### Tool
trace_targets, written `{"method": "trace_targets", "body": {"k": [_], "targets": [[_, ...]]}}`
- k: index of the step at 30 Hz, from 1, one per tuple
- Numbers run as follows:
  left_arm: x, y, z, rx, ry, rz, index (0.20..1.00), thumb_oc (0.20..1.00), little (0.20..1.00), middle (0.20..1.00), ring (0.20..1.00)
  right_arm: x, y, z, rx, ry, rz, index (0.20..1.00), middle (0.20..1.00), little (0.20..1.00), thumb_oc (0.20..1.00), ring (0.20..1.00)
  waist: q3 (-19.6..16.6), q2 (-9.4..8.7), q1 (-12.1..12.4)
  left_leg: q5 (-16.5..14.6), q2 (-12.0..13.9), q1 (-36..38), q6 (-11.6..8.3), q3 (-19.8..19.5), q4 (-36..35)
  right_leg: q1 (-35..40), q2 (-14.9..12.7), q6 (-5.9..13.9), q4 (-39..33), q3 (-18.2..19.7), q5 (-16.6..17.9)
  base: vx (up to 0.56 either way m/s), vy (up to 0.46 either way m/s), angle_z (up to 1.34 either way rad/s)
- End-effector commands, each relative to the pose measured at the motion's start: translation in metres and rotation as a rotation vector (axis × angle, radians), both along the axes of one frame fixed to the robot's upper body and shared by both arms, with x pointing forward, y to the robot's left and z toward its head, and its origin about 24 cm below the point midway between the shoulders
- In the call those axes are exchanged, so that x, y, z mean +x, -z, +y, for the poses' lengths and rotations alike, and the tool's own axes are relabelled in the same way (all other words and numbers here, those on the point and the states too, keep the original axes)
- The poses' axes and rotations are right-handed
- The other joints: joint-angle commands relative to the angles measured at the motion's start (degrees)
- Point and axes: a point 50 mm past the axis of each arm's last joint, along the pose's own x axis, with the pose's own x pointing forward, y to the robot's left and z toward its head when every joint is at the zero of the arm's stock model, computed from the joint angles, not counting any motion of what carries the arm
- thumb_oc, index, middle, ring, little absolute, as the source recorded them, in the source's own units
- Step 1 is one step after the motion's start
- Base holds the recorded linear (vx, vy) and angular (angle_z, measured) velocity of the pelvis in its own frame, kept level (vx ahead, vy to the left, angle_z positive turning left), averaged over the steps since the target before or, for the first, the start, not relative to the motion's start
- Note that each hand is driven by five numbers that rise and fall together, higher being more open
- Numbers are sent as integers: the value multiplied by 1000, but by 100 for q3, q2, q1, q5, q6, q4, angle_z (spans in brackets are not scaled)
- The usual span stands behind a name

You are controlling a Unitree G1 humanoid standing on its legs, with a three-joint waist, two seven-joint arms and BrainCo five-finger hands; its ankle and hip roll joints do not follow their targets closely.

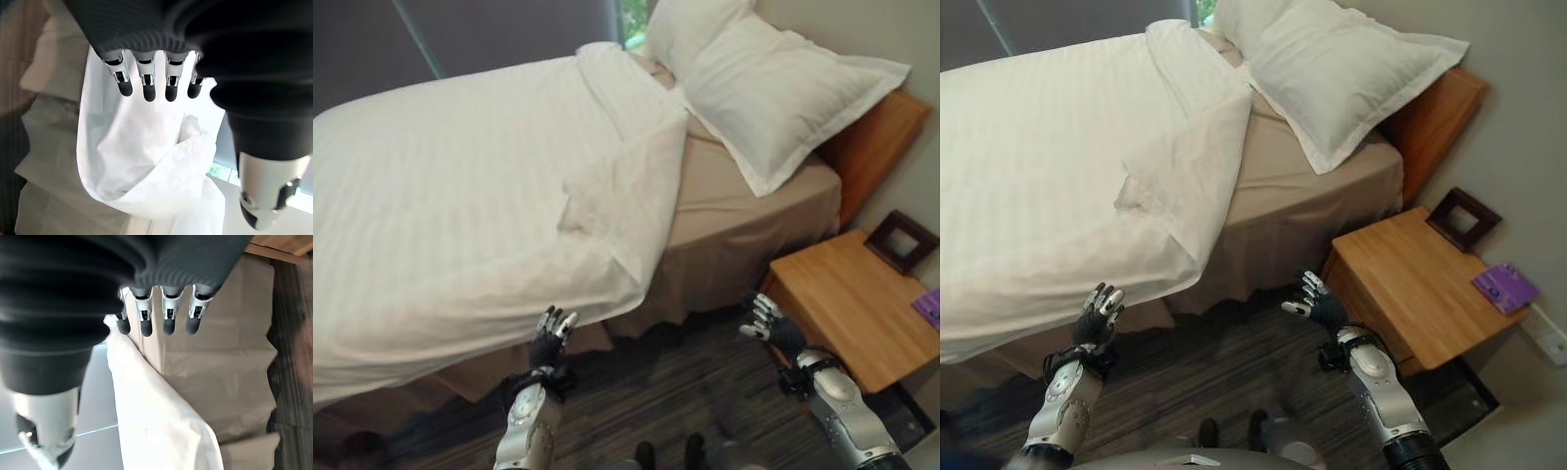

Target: Making the bed.

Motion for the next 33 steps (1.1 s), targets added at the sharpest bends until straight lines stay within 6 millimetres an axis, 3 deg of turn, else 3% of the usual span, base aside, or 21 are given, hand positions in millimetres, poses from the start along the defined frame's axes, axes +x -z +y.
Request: {"method": "trace_targets", "body": {"k": [1,3,4,5,7,10,11,12,13,15,17,19,21,23,24,25,27,29,33], "targets": [[6,-30,26,135,-6,-123,1000,1000,1000,1000,1000,6,-16,18,73,-27,-109,1000,1000,1000,1000,1000,-162,-310,-45,-360,-59,762,-123,-157,-249,625,-480,375,-2169,141,980,339,-113,39],[7,-30,26,131,2,-127,1000,1000,1000,1000,1000,2,-11,16,60,-32,-87,1000,1000,1000,1000,1000,-214,-404,-170,-456,-79,962,-180,-298,-301,587,-288,425,-3169,413,1195,325,-116,40],[7,-30,26,130,2,-127,1000,1000,1000,1000,1000,2,-11,16,59,-33,-86,1000,1000,1000,1000,1000,-195,-370,-170,-478,-41,1008,-186,-298,-313,668,-252,421,-3255,393,1229,396,-173,15],[11,-32,26,149,11,-134,1000,1000,1000,1000,1000,2,-11,16,44,-42,-81,1000,1000,1000,1000,1000,-265,-446,-224,-527,0,1206,-252,-454,-384,596,-31,485,-3744,424,1457,410,-212,12],[16,-35,24,185,17,-138,1000,1000,1000,1000,1000,2,-12,16,38,-42,-88,1000,1000,1000,1000,1000,-354,-497,-244,-523,127,1281,-334,-645,-201,741,16,417,-3645,484,1395,399,-270,34],[16,-35,19,152,13,-151,1000,1000,1000,1000,1000,8,-17,20,39,-73,-107,1000,1000,1000,1000,1000,-418,-519,-225,-389,262,1208,-469,-585,270,820,88,316,-3434,405,1415,261,-197,62],[17,-32,17,107,-2,-153,1000,1000,1000,1000,1000,14,-24,20,43,-80,-136,1000,1000,1000,1000,1000,-468,-497,-231,-187,325,1082,-579,-539,762,966,130,238,-3488,305,1333,319,-235,9],[18,-30,12,61,-9,-159,1000,1000,1000,1000,1000,17,-27,19,71,-69,-146,1000,1000,1000,1000,1000,-476,-559,-225,311,356,674,-710,-364,1893,1357,168,74,-3678,241,1233,395,-341,15],[20,-34,8,54,0,-175,1000,1000,1000,1000,1000,18,-29,16,85,-55,-155,1000,1000,1000,1000,1000,-401,-621,-222,539,460,285,-772,-213,2864,1589,185,-52,-3793,198,1201,338,-371,40],[25,-39,5,60,22,-197,1000,1000,1000,1000,1000,18,-28,12,95,-30,-143,1000,1000,1000,1000,1000,-256,-752,-147,599,458,-266,-729,-12,3597,1844,148,-209,-3847,214,1079,198,-265,46],[29,-41,0,47,43,-205,1000,1000,1000,1000,1000,17,-24,5,46,-13,-128,1000,1000,1000,1000,1000,-231,-779,-117,542,701,-577,-687,388,3182,2086,105,-227,-3905,198,951,238,-129,-9],[33,-50,3,58,52,-244,1000,1000,1000,1000,1000,16,-28,-3,20,1,-140,1000,1000,1000,1000,1000,-261,-770,-72,480,747,-759,-687,491,2407,2197,22,-180,-3927,125,862,255,-21,17],[31,-62,13,117,40,-282,1000,1000,1000,1000,1000,14,-26,-5,37,9,-134,1000,1000,1000,1000,1000,-292,-662,13,382,421,-681,-615,215,1172,2239,99,-102,-3927,210,801,258,40,17],[25,-72,30,220,2,-289,1000,1000,1000,1000,1000,5,-9,-11,-4,26,-65,1000,1000,1000,1000,1000,-318,-556,75,580,268,-627,-633,-77,322,2296,146,-54,-3927,204,787,233,36,-8],[23,-85,36,206,9,-352,1000,1000,1000,1000,1000,6,-13,-4,5,-17,-83,1000,1000,1000,1000,1000,-336,-546,104,519,223,-407,-649,-150,299,2390,134,-51,-3927,250,736,150,15,-40],[22,-85,37,207,9,-352,1000,1000,1000,1000,1000,6,-13,-4,6,-18,-83,1000,1000,1000,1000,1000,-341,-548,101,538,224,-417,-650,-150,291,2376,135,-52,-3927,251,748,192,31,-51],[29,-101,52,294,-61,-388,1000,1000,1000,1000,1000,3,-13,0,61,3,-79,1000,1000,1000,1000,1000,-485,-452,-22,645,259,-182,-689,-111,-141,2327,184,-78,-3927,290,670,207,64,-30],[32,-107,59,336,-71,-390,1000,1000,1000,1000,1000,1,-13,3,71,-6,-78,1000,1000,1000,1000,1000,-521,-416,-70,639,263,-73,-689,-42,-286,2329,188,-67,-3927,306,639,122,82,2],[49,-128,92,514,-143,-347,1000,1000,1000,1000,1000,-11,-3,8,64,-65,-15,1000,1000,1000,1000,1000,-621,-320,-252,511,227,164,-633,88,-465,2285,180,-18,-3927,452,598,125,127,-21]]}}
